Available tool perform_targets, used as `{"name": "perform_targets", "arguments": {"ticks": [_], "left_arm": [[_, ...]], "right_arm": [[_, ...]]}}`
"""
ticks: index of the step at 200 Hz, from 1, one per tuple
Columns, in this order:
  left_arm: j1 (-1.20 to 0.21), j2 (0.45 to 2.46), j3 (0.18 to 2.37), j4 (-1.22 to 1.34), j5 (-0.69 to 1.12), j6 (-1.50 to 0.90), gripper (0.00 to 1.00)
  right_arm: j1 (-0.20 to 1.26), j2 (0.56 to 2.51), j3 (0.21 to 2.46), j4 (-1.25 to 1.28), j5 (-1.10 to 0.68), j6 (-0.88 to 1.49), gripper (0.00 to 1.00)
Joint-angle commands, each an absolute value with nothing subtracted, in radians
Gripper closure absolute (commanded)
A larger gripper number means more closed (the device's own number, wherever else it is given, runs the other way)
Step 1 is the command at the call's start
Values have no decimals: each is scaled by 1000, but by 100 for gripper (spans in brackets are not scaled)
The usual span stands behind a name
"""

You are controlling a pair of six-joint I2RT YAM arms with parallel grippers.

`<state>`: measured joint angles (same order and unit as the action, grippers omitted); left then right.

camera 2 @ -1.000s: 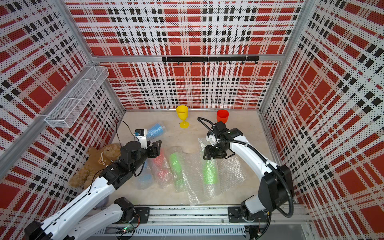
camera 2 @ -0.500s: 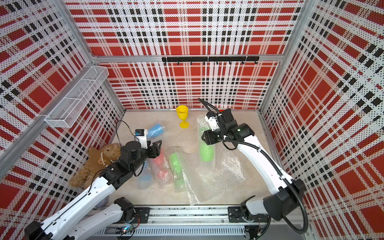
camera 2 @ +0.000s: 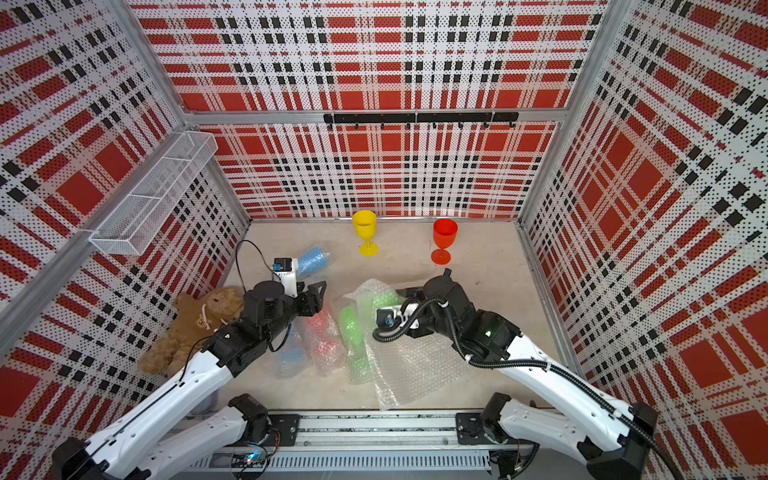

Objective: Unpack wine glasses from bubble wrap
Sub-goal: Place the bubble wrap at the center of the board.

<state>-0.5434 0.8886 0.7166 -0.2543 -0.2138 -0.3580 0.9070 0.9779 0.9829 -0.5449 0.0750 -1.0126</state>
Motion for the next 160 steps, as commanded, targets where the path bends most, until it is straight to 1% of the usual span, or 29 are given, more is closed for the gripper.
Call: {"name": "perform_targets", "arguments": {"ticks": [1, 8, 17, 34, 52, 61, 71, 95, 101, 104, 106, 121, 138, 146, 160], "left_arm": [[-537, 900, 714, -230, -198, -357, 30], [-537, 905, 715, -230, -198, -357, 30], [-538, 911, 716, -229, -198, -357, 30], [-537, 918, 716, -227, -199, -357, 30], [-537, 926, 716, -227, -197, -357, 30], [-537, 931, 716, -227, -195, -357, 30], [-537, 934, 718, -227, -195, -358, 30], [-536, 933, 716, -227, -196, -357, 30], [-535, 936, 717, -227, -197, -358, 30], [-535, 935, 717, -227, -197, -357, 30], [-536, 935, 717, -227, -196, -356, 30], [-535, 939, 718, -227, -193, -357, 30], [-534, 939, 716, -228, -192, -356, 30], [-534, 939, 718, -227, -190, -357, 30], [-532, 938, 718, -227, -187, -359, 30]], "right_arm": [[995, 971, 988, -757, 255, -1367, 44], [1010, 980, 1001, -827, 253, -1373, 49], [1020, 976, 1007, -882, 232, -1391, 52], [1020, 965, 982, -911, 197, -1384, 54], [1020, 960, 900, -925, 160, -1376, 51], [1020, 958, 841, -904, 162, -1369, 48], [1020, 955, 779, -877, 170, -1361, 41], [1020, 941, 679, -801, 200, -1328, 21], [1020, 936, 672, -796, 200, -1320, 11], [1020, 936, 673, -795, 200, -1313, 2], [1020, 935, 674, -795, 200, -1304, 0], [1021, 920, 721, -799, 183, -1248, 0], [1028, 893, 851, -788, 151, -1099, 0], [1028, 907, 931, -807, 147, -989, 0], [1028, 956, 1082, -807, 175, -709, 0]]}}
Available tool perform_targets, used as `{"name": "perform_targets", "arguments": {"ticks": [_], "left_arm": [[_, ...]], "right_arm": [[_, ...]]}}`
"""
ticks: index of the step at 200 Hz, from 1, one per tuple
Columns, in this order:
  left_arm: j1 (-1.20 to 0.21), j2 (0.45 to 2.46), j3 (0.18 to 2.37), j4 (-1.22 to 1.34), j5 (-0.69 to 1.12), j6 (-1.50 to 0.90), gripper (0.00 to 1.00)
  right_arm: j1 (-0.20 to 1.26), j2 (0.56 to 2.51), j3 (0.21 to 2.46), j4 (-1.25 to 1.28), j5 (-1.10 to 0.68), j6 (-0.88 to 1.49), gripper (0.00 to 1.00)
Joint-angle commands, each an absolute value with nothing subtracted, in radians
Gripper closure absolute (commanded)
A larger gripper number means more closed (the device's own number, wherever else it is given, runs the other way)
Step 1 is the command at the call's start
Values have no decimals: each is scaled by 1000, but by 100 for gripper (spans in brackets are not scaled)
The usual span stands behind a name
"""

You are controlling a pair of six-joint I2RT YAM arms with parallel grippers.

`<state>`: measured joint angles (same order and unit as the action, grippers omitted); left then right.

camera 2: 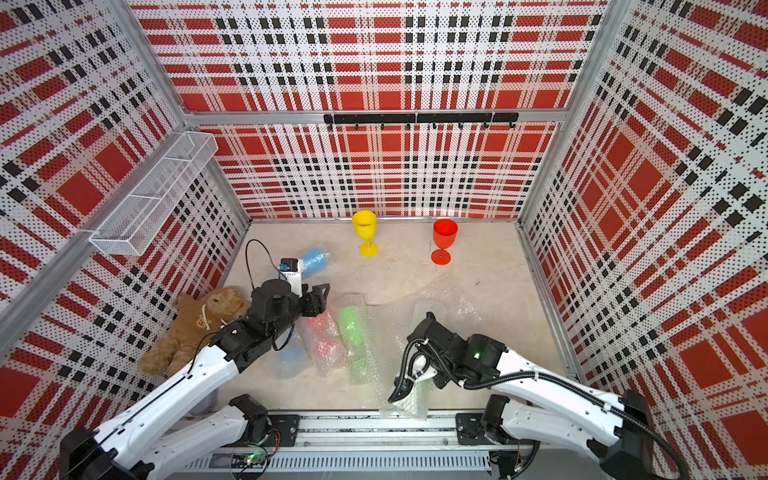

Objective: Unpack wine glasses from bubble wrap
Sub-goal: Place the bubble wrap at the center of the board, then pick up the bubble wrap from the bubble wrap.

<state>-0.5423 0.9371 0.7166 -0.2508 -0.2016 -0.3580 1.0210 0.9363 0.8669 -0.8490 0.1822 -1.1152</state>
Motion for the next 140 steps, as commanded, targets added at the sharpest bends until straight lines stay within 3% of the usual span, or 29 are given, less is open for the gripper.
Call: {"name": "perform_targets", "arguments": {"ticks": [1, 16, 33, 68, 98, 140], "left_arm": [[-532, 938, 719, -228, -187, -359, 30], [-526, 938, 720, -227, -177, -360, 30], [-520, 937, 723, -225, -163, -363, 30], [-520, 920, 721, -226, -150, -362, 30], [-519, 901, 721, -226, -144, -363, 30], [-541, 890, 721, -225, -151, -362, 30]], "right_arm": [[1028, 959, 1092, -805, 179, -687, 0], [1027, 1046, 1241, -826, 302, -358, 0], [1026, 1149, 1358, -957, 297, -149, 0], [996, 1077, 1179, -708, 327, 346, 0], [873, 1115, 1170, -920, 279, 824, 0], [872, 1129, 1022, -1086, 196, 1363, 0]]}}
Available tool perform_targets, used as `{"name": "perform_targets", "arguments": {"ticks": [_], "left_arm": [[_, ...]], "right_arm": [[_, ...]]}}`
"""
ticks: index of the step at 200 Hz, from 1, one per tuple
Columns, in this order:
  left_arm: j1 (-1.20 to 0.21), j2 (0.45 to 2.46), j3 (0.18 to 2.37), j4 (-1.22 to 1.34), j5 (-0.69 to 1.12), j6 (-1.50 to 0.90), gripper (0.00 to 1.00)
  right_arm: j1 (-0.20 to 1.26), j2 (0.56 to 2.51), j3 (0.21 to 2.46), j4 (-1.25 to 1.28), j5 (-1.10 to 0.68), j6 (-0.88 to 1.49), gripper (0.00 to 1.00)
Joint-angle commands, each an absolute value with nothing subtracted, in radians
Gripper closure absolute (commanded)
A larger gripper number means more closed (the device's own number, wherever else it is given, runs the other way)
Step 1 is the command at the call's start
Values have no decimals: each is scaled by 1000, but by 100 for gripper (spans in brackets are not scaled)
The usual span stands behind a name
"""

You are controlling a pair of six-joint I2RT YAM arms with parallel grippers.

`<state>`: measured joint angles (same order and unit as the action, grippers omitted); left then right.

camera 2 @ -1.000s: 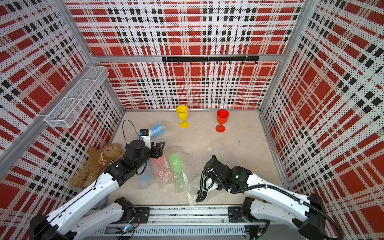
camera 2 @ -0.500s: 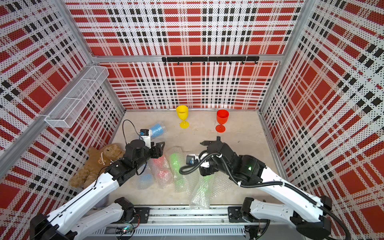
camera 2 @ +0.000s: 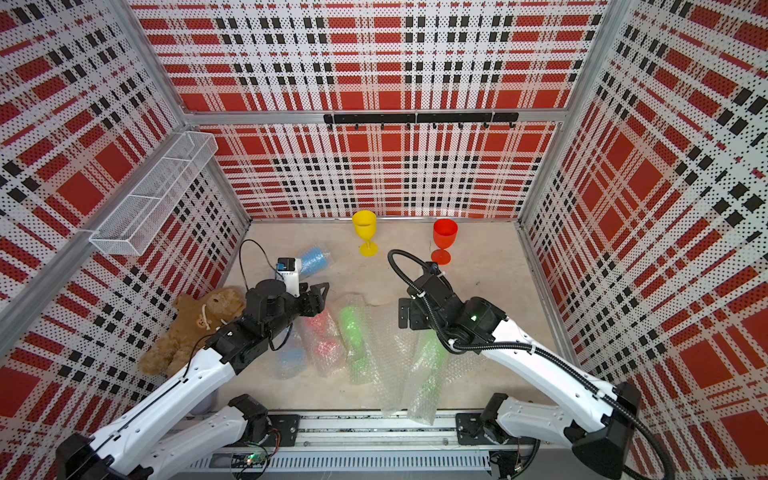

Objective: Unpack wine glasses from bubble wrap
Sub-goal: Pick up the bubble wrap from the bubble wrap.

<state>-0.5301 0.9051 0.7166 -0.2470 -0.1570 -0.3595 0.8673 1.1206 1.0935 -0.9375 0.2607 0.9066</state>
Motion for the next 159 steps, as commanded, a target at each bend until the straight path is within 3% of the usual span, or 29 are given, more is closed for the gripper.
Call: {"name": "perform_targets", "arguments": {"ticks": [1, 39, 116, 159], "left_arm": [[-542, 890, 721, -225, -152, -362, 30], [-570, 873, 722, -233, -185, -362, 30], [-581, 861, 719, -241, -217, -356, 30], [-579, 869, 721, -241, -220, -357, 30]], "right_arm": [[872, 1130, 1019, -1088, 187, 1370, 0], [904, 1301, 980, -1147, 186, 1472, 0], [827, 1442, 901, -991, 265, 1293, 0], [819, 1425, 881, -1002, 307, 1260, 14]]}}
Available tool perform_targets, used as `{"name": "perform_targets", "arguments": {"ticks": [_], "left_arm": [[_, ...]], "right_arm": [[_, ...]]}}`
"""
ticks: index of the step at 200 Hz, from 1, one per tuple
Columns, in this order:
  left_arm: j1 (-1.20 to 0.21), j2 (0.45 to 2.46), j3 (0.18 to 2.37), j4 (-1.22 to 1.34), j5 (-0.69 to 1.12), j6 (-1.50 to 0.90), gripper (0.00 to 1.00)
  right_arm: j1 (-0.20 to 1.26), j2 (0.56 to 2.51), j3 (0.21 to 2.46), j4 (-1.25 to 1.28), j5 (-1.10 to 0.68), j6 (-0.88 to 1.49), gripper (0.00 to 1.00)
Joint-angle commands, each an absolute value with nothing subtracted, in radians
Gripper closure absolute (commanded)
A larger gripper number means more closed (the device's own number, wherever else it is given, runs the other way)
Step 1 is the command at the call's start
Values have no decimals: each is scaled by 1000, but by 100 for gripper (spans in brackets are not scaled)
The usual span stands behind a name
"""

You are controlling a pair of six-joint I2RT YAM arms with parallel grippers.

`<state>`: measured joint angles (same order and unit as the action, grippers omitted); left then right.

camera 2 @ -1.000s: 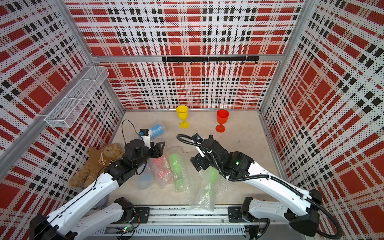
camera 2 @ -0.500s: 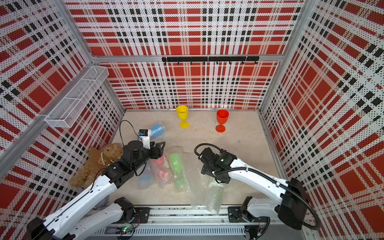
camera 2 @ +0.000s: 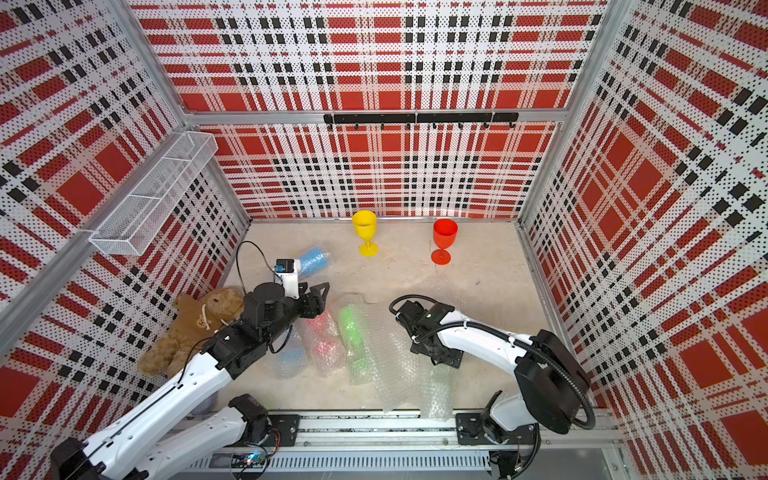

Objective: Unpack wine glasses from bubble wrap
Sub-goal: Pick up the bubble wrap from the bubble wrap, then place the bubble wrap at the center of the board.

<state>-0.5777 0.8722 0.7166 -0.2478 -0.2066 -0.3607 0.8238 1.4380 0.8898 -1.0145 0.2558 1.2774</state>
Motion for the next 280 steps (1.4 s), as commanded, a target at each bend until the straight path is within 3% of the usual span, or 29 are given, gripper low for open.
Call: {"name": "perform_targets", "arguments": {"ticks": [1, 41, 70, 101, 148, 167, 212, 234, 243, 280], "left_arm": [[-578, 869, 721, -241, -219, -357, 30], [-574, 882, 721, -239, -217, -357, 29], [-571, 884, 721, -239, -215, -357, 29], [-570, 886, 719, -240, -218, -357, 29], [-568, 902, 718, -239, -219, -357, 29], [-568, 909, 716, -241, -219, -359, 29], [-560, 925, 718, -239, -219, -359, 29], [-550, 931, 721, -238, -205, -363, 29], [-548, 933, 724, -239, -193, -362, 29], [-548, 960, 789, -288, -148, -362, 29]], "right_arm": [[819, 1424, 882, -1005, 308, 1259, 14], [819, 1343, 928, -1104, 356, 1239, 25], [819, 1314, 1005, -1169, 366, 1191, 27], [819, 1308, 1130, -1118, 309, 981, 28], [777, 1419, 1235, -924, -88, 550, 25], [746, 1482, 1233, -917, -165, 430, 23], [647, 1582, 1170, -839, -227, 353, 21], [637, 1613, 1161, -803, -254, 343, 8], [636, 1611, 1167, -798, -228, 345, 0], [645, 1502, 1218, -843, 0, 319, 0]]}}
